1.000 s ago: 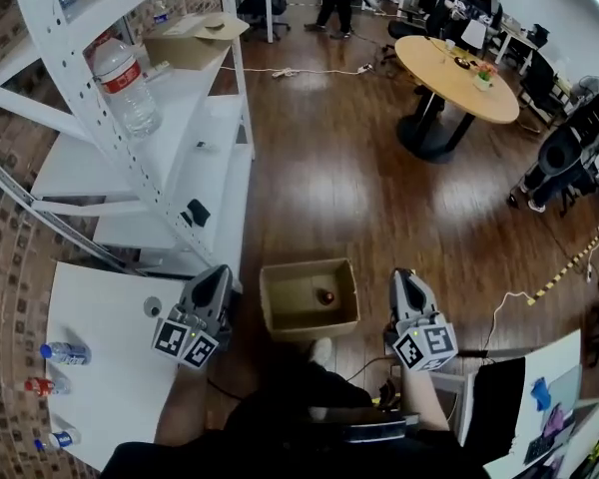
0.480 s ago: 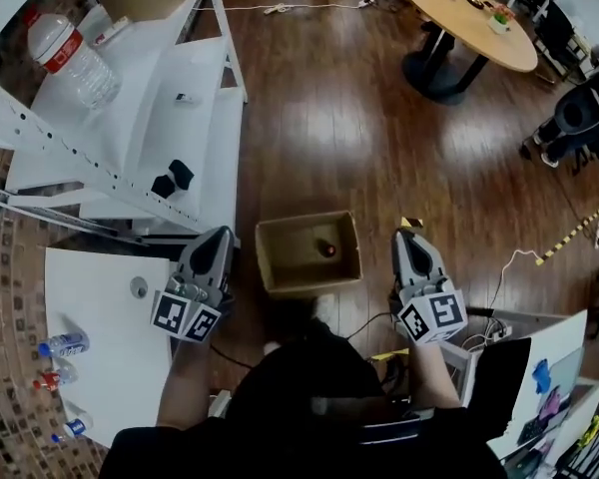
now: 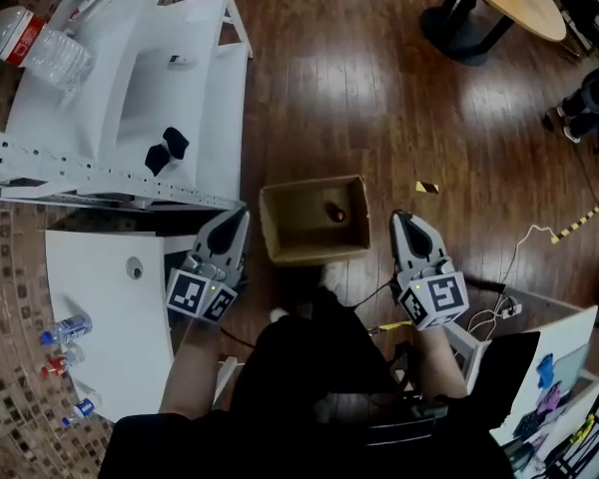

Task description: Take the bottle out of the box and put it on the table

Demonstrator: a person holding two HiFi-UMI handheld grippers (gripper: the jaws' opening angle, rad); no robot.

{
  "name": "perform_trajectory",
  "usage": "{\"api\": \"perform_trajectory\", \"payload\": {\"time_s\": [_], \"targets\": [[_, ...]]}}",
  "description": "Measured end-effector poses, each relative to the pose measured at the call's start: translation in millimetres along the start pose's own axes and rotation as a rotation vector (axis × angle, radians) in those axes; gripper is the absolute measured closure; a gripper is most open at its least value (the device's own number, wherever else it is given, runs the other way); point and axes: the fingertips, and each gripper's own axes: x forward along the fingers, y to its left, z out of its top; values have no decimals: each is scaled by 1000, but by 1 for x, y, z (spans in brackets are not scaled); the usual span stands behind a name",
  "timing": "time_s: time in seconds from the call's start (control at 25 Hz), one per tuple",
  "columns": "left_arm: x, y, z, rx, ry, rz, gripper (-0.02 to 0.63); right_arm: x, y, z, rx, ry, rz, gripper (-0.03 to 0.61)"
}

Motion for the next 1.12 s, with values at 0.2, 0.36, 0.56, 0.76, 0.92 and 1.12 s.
{"api": "perform_trajectory", "payload": {"time_s": [0.2, 0.36, 0.56, 0.76, 0.92, 1.12], "targets": [[22, -19, -57, -18, 117, -59, 611, 4, -8, -37, 24, 67, -8, 575], [42, -24, -108, -48, 183, -112, 611, 18, -15, -82, -4, 146, 0, 575], [47, -26, -174, -92, 295, -207, 611, 34, -5, -138, -10, 242, 20, 576], [57, -13, -223, -46, 298, -261, 611, 60, -5, -195, 4, 214, 7, 575], [64, 15, -294, -31, 241, -267, 611, 96, -28, -267, -41, 211, -7, 575], [90, 53, -385, 9, 138, -282, 611, 157, -57, -333, -91, 126, -4, 575]]}}
